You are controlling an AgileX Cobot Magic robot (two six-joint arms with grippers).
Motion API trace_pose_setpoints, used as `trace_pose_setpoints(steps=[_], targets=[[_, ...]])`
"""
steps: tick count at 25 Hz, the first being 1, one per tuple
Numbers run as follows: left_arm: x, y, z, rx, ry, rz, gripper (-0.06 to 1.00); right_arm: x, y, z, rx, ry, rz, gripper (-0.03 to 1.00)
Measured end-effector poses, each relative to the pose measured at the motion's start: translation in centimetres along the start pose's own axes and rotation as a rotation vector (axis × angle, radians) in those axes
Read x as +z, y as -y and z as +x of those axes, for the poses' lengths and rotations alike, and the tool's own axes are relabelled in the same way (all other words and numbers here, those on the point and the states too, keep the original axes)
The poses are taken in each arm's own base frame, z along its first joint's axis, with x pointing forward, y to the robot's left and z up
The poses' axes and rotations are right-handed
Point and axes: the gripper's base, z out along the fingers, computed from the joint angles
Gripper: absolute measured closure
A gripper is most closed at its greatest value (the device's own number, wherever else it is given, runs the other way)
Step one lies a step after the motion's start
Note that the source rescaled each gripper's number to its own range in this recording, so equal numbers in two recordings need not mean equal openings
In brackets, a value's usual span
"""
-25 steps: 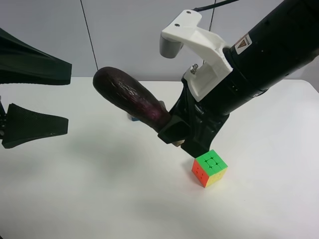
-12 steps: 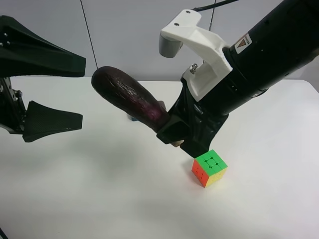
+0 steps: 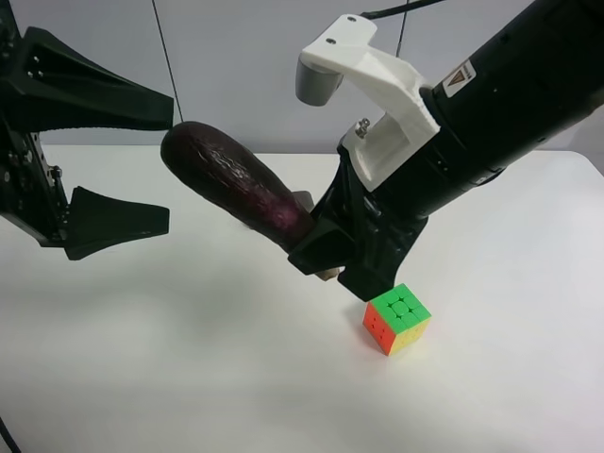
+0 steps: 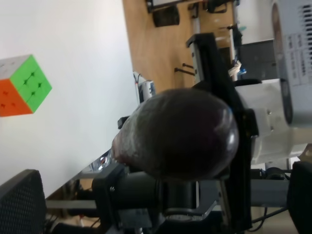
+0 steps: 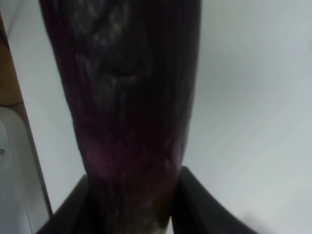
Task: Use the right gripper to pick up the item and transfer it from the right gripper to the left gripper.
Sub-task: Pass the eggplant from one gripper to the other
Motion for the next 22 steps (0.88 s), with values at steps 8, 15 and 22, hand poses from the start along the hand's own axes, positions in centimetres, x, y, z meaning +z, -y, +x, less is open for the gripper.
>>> trace_pose_setpoints(steps=[8,15,22], targets=[[-0.01,0.29,-0.24,-0.006,0.026,0.032,-0.06,-0.01,-0.24,-0.24,0.005,0.026,-0.026,0.97],[-0.01,0.29,-0.24,-0.006,0.026,0.032,-0.06,-0.02,-0.4,-0.44,0.025,0.047,-0.045,0.97],[-0.01,0.29,-0.24,-0.005,0.026,0.032,-0.02,-0.05,-0.59,-0.68,0.058,0.073,-0.067,0.97]])
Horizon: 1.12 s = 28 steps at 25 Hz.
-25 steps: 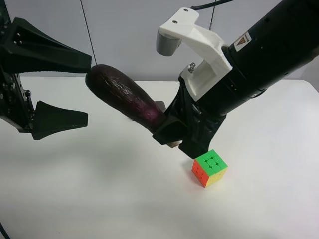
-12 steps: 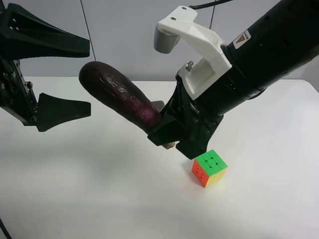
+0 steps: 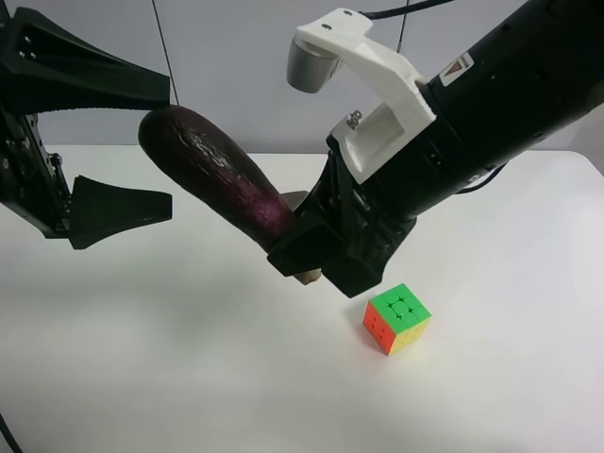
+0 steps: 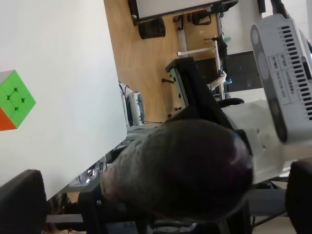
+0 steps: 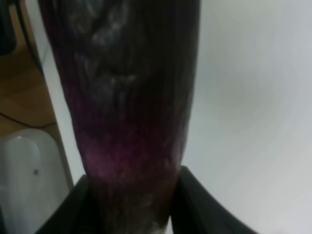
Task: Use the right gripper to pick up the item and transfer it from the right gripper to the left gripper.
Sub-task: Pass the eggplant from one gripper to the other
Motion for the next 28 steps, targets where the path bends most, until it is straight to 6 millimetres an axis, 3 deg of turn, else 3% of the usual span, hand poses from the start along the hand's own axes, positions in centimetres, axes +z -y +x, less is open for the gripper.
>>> trace_pose_setpoints(steps=[13,21,28], targets=[[0.0,-0.1,-0.5,-0.011,0.05,-0.009,0.07,0.0,0.0,-0.6,0.047,0.066,-0.004,0.97],[0.0,-0.3,-0.8,0.024,0.083,-0.038,0.08,1.7,0.8,-0.8,0.163,0.079,-0.025,0.97],[-0.1,-0.7,-1.1,0.068,0.12,-0.074,0.24,2.7,1.2,-0.8,0.245,0.085,-0.042,0.97]])
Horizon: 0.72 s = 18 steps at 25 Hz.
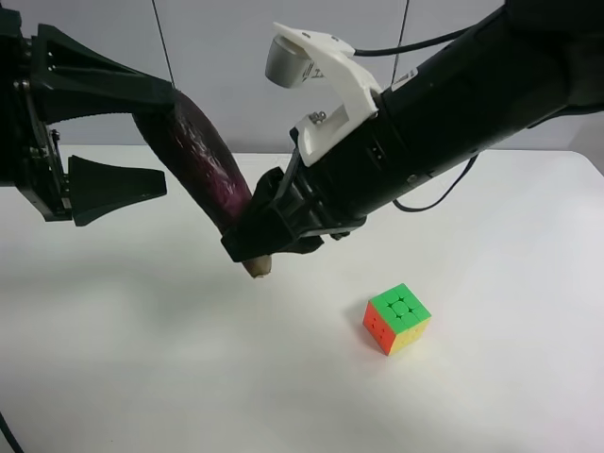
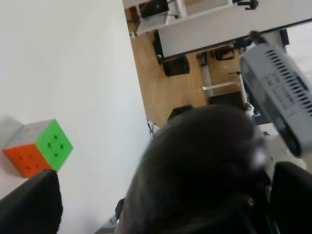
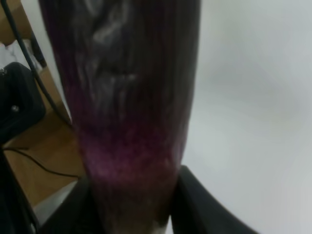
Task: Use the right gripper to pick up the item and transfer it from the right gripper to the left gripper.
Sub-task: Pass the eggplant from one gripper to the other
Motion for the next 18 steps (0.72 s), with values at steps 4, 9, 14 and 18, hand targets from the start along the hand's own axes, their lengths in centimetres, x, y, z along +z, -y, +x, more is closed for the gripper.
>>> trace_pose_setpoints(steps=[4,9,14,18], targets=[[0.0,-0.1,-0.1,0.026,0.007,-0.007,0.26,0.5,0.1,0.0,0.035,0.001,-0.017,0.97],[0.0,-0.1,-0.1,0.05,0.007,-0.008,0.26,1.1,0.1,-0.1,0.097,0.011,-0.051,0.97],[0.5,0.0,0.2,0.079,-0.018,-0.006,0.26,1.6,0.2,-0.1,0.136,0.018,-0.075,0.97],[1.9,-0.1,1.2,0.103,-0.074,-0.021,0.26,1.6,0.2,-0.2,0.144,0.019,-0.084,0.97]])
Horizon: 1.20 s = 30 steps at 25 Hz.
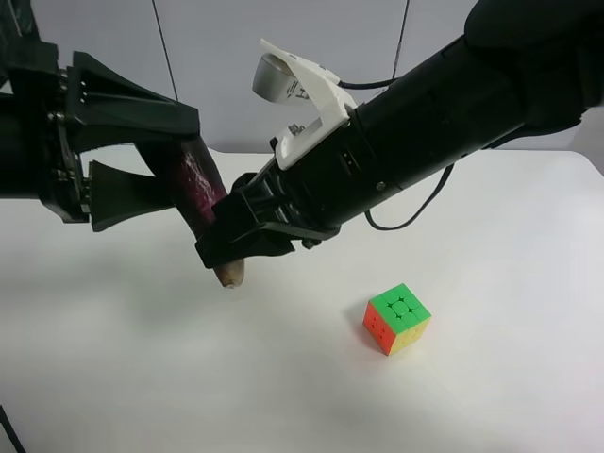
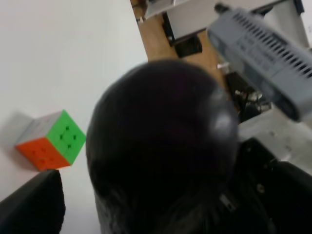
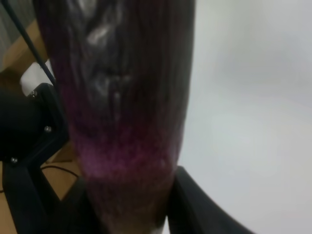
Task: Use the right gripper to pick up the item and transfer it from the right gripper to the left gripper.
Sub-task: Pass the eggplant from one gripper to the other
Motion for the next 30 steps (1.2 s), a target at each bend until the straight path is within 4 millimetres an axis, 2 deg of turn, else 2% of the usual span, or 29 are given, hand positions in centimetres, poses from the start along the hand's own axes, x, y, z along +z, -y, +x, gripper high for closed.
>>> trace_pose_setpoints(steps=[5,10,12,13,14,15,23,24,25,27,29,30], targets=[[1.6,-0.5,0.3,-0.015,-0.024,-0.02,0.3,0.0,-0.2,0.2,-0.001,-0.023,-0.023,0.97],[1.7,-0.2,-0.3,0.018,0.044,0.021,0.48,0.0,-0.3,0.3,-0.001,-0.035,-0.036,0.97],[1.7,-0.2,-0.3,0.037,0.049,0.025,0.59,0.0,-0.4,0.4,-0.001,-0.04,-0.041,0.97],[1.7,-0.2,-0.3,0.04,0.051,0.026,0.69,0.0,-0.4,0.4,-0.001,-0.041,-0.04,0.97],[1.7,-0.2,-0.4,0.043,0.054,0.025,0.85,0.0,-0.3,0.4,-0.002,-0.042,-0.04,0.97],[1.7,-0.2,-0.4,0.046,0.056,0.019,0.94,0.0,-0.3,0.4,-0.004,-0.043,-0.04,0.97],[1.8,-0.4,-0.4,0.051,0.054,0.015,0.93,0.0,-0.2,0.4,-0.02,-0.049,-0.026,0.96],[1.8,-0.4,-0.4,0.052,0.056,0.012,0.93,0.0,-0.2,0.5,-0.026,-0.049,-0.019,0.92],[1.8,-0.4,-0.4,0.052,0.056,0.011,0.93,0.1,-0.1,0.5,-0.039,-0.05,-0.005,0.79],[1.8,-0.4,-0.4,0.049,0.058,0.013,0.93,0.1,0.1,0.6,-0.066,-0.062,0.019,0.34],[1.8,-0.4,-0.4,0.049,0.058,0.013,0.93,0.1,0.3,0.6,-0.085,-0.072,0.034,0.11],[1.8,-0.4,-0.4,0.049,0.058,0.013,0.93,0.1,0.4,0.7,-0.092,-0.075,0.039,0.05]])
